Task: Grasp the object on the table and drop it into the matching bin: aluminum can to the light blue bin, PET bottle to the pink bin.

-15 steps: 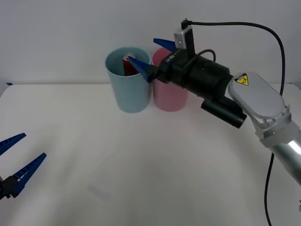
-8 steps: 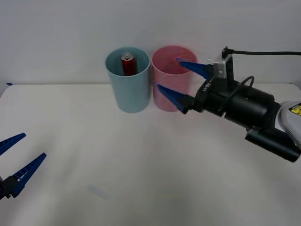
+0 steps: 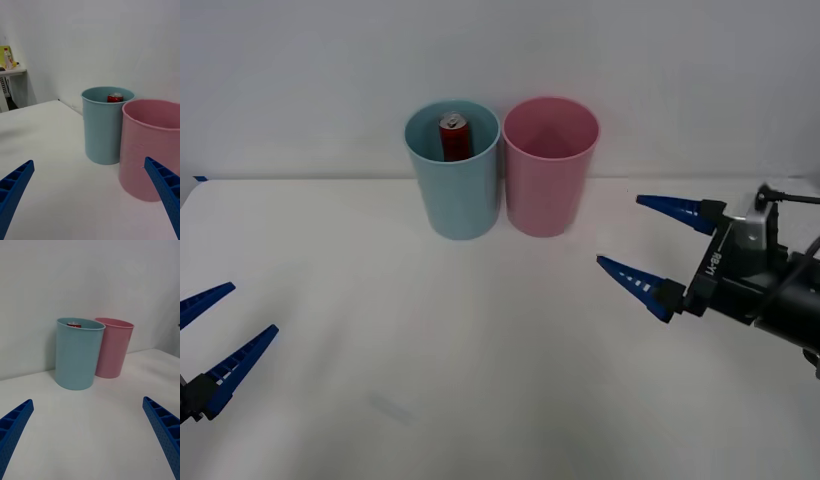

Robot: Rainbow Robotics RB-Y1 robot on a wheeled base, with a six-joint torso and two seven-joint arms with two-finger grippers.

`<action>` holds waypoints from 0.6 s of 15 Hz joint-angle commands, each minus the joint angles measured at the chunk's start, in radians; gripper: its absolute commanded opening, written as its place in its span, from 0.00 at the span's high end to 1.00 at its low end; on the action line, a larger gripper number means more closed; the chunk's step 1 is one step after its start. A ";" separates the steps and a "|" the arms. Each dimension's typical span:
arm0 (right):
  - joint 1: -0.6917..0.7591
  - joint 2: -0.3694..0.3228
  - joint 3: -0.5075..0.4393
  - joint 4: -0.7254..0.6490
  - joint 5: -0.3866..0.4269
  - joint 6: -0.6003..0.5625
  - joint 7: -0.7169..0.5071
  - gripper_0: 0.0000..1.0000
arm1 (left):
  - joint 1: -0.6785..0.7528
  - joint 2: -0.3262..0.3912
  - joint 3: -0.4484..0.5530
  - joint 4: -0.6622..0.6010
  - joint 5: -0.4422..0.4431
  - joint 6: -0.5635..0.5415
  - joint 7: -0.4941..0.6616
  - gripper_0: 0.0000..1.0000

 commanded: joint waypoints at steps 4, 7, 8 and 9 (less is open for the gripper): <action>0.186 0.067 -0.172 0.000 -0.018 -0.155 0.093 0.00 | 0.000 0.000 0.000 0.000 0.000 0.000 0.000 0.00; 0.253 0.105 -0.256 0.000 -0.018 -0.252 0.101 0.00 | 0.000 0.000 0.000 0.000 0.000 0.000 0.000 0.00; 0.278 0.116 -0.279 0.000 -0.021 -0.275 0.101 0.00 | 0.000 0.000 0.000 0.000 0.000 0.000 0.000 0.00; 0.298 0.124 -0.299 0.000 -0.029 -0.287 0.101 0.00 | 0.000 0.000 0.000 0.000 0.000 0.000 0.000 0.00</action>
